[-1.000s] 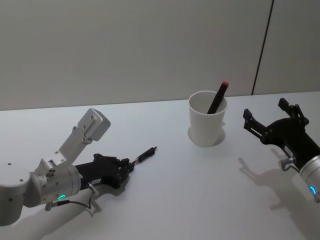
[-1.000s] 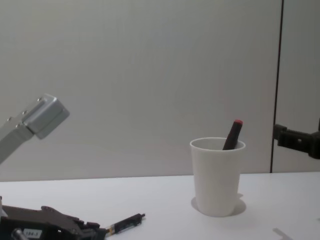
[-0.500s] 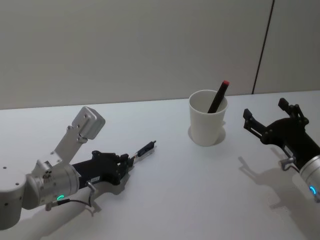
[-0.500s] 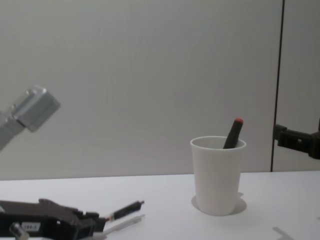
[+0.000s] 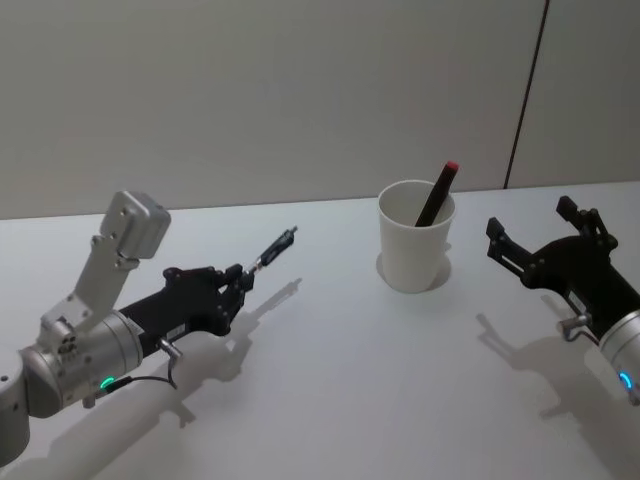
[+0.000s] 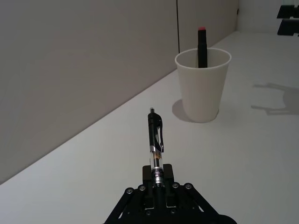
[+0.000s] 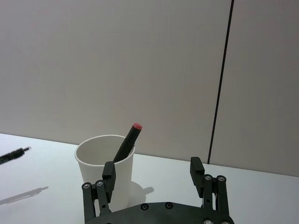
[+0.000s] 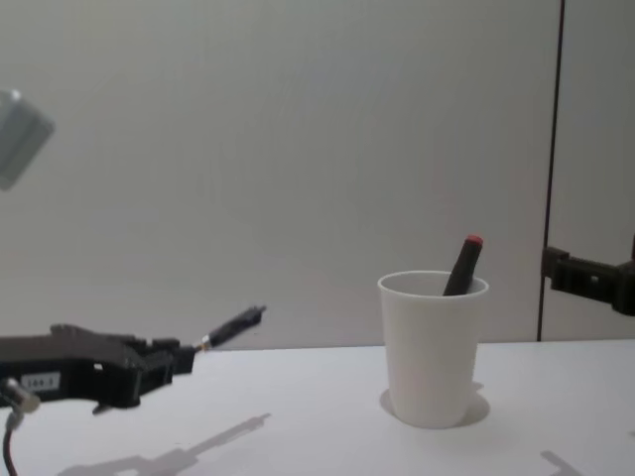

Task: Place the pen into the pen holder.

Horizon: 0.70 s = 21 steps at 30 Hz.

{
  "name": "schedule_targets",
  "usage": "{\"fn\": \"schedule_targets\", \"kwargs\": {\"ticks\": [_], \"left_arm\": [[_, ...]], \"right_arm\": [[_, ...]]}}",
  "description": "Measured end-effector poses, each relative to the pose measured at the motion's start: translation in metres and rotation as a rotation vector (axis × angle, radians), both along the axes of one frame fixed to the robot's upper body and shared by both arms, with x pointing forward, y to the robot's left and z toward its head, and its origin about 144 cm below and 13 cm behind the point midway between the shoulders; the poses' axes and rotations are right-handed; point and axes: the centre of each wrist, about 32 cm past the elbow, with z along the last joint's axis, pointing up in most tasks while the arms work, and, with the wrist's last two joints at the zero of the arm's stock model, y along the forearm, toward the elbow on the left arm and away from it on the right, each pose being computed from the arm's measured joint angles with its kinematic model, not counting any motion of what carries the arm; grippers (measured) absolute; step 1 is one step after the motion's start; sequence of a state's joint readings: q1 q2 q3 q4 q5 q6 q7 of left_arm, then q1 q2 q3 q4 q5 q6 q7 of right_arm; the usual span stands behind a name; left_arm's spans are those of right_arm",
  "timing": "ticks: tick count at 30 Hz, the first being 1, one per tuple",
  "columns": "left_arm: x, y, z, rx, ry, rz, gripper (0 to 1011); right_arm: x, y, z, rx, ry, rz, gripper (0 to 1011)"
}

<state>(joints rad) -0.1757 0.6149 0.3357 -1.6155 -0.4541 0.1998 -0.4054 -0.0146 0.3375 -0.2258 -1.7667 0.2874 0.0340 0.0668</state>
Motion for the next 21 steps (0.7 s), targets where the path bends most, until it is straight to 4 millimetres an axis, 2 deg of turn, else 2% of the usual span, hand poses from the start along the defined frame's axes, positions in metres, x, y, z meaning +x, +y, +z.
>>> {"fn": "schedule_targets", "kwargs": {"ticks": [21], "left_arm": [[-0.011, -0.006, 0.012, -0.148, -0.193, 0.009, 138]], "right_arm": [[0.0, 0.0, 0.0, 0.0, 0.0, 0.0, 1001]]}}
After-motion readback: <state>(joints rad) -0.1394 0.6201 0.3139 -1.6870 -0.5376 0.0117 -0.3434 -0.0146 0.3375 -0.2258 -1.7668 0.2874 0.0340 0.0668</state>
